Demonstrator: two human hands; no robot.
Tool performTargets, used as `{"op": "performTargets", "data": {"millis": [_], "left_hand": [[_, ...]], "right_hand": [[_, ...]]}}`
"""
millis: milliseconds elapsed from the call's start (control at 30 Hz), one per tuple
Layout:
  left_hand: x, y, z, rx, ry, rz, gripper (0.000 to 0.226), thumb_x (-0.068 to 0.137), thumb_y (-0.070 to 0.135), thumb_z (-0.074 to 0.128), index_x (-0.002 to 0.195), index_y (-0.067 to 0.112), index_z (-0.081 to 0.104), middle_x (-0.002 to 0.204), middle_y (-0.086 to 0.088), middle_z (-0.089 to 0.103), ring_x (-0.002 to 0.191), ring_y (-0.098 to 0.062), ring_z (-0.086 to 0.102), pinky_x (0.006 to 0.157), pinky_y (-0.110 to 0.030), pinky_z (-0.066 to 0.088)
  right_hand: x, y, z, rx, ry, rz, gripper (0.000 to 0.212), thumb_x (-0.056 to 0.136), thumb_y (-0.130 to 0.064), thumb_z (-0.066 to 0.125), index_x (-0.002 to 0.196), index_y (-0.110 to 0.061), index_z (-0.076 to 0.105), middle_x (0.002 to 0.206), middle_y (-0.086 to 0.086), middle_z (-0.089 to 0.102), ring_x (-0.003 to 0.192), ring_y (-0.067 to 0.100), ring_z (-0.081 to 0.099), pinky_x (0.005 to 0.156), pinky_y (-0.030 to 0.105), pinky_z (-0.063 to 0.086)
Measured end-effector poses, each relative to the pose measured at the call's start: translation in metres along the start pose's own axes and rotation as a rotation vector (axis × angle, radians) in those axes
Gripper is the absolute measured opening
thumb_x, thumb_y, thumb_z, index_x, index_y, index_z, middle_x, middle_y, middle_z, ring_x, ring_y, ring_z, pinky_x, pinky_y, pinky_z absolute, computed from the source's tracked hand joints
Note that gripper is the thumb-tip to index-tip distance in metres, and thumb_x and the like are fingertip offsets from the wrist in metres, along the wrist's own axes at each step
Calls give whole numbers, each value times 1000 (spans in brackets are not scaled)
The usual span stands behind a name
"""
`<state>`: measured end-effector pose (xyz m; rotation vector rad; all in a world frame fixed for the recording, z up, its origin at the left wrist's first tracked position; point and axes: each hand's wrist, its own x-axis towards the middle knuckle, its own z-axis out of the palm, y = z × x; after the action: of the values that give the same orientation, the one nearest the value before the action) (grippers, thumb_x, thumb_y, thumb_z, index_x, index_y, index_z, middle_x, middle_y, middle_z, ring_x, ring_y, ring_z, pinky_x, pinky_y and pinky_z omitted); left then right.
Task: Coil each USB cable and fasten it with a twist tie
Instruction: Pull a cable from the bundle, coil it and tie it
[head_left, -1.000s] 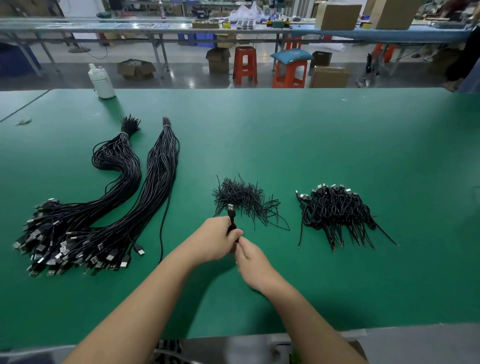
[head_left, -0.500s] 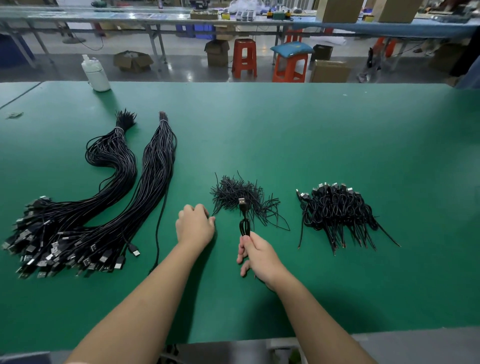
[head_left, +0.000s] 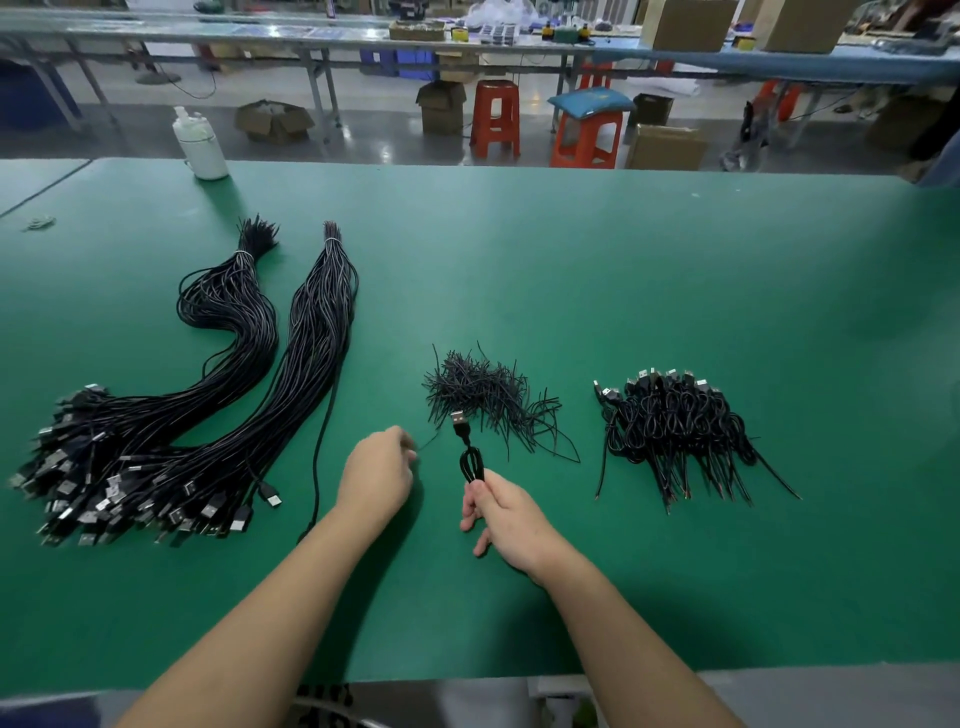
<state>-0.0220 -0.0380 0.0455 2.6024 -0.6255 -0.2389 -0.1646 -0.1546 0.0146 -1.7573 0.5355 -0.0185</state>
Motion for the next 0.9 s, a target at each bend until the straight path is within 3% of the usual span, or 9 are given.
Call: {"op": "performTargets", "data": {"millis": [133, 233, 333, 467, 567, 700, 767, 833, 900], "left_hand": [[-27, 8, 3, -346, -71, 87, 15, 93, 16, 64, 86, 25, 74, 65, 16, 63, 57, 3, 54, 64, -20, 45], [-41, 14, 9, -336, -43, 199, 15, 92, 15, 64, 83, 24, 73, 64, 14, 60, 60, 5, 52, 58, -8, 35], [-45, 11, 9, -330, -13, 241, 13, 92, 14, 65, 86, 20, 74, 70, 14, 60, 68, -1, 54, 65, -9, 35], [-47, 8, 9, -258, -49, 313, 10, 93, 16, 65, 91, 17, 75, 78, 9, 61, 76, -11, 56, 77, -26, 45], [-52, 8, 11, -161, -40, 378, 12, 93, 18, 63, 101, 16, 72, 91, 2, 64, 86, -17, 61, 83, -30, 47], [-58, 8, 5, 166, 219, 666, 6, 81, 8, 72, 84, 11, 68, 82, -5, 59, 74, -27, 60, 59, -36, 49], [-54, 5, 1, 275, 335, 934, 5, 79, 7, 65, 82, 11, 67, 90, -7, 64, 88, -30, 64, 73, -36, 49], [-49, 8, -7, 313, 298, 1084, 20, 85, 10, 50, 90, 11, 69, 108, -7, 66, 115, -28, 61, 95, -36, 45], [-44, 9, -11, 325, 212, 1121, 26, 84, 11, 44, 95, 12, 68, 115, -5, 67, 117, -22, 62, 103, -34, 45]], "right_hand": [[-3, -5, 3, -60, -30, -19, 28, 106, -29, 36, 83, -21, 51, 72, -2, 46, 61, 12, 47, 52, 27, 49], [-5, -9, 0, -45, -20, 10, 28, 106, -30, 35, 87, -22, 54, 71, -3, 45, 58, 11, 44, 48, 27, 44], [-6, -13, -1, -86, -34, 14, 26, 106, -30, 33, 95, -18, 53, 73, -3, 48, 59, 12, 44, 48, 29, 44], [-8, -17, -1, -83, -30, 11, 22, 106, -28, 34, 90, -27, 48, 73, -3, 50, 60, 12, 45, 47, 28, 42], [-8, -19, 1, -43, 8, 17, 22, 107, -24, 34, 90, -17, 47, 71, 0, 50, 54, 11, 43, 45, 26, 41], [-9, -19, 2, 23, 21, 34, 21, 106, -20, 35, 98, -8, 51, 66, 0, 52, 51, 15, 43, 43, 26, 39], [-9, -21, 2, 36, -5, 46, 22, 106, -21, 36, 89, -13, 50, 65, -1, 53, 50, 12, 43, 43, 27, 38], [-8, -22, 3, 47, -38, 67, 24, 106, -24, 38, 88, -14, 49, 64, -1, 53, 49, 12, 44, 43, 28, 38], [-8, -22, 3, 53, -60, 77, 26, 106, -27, 37, 89, -13, 51, 63, -1, 54, 50, 13, 45, 44, 28, 38]]}}
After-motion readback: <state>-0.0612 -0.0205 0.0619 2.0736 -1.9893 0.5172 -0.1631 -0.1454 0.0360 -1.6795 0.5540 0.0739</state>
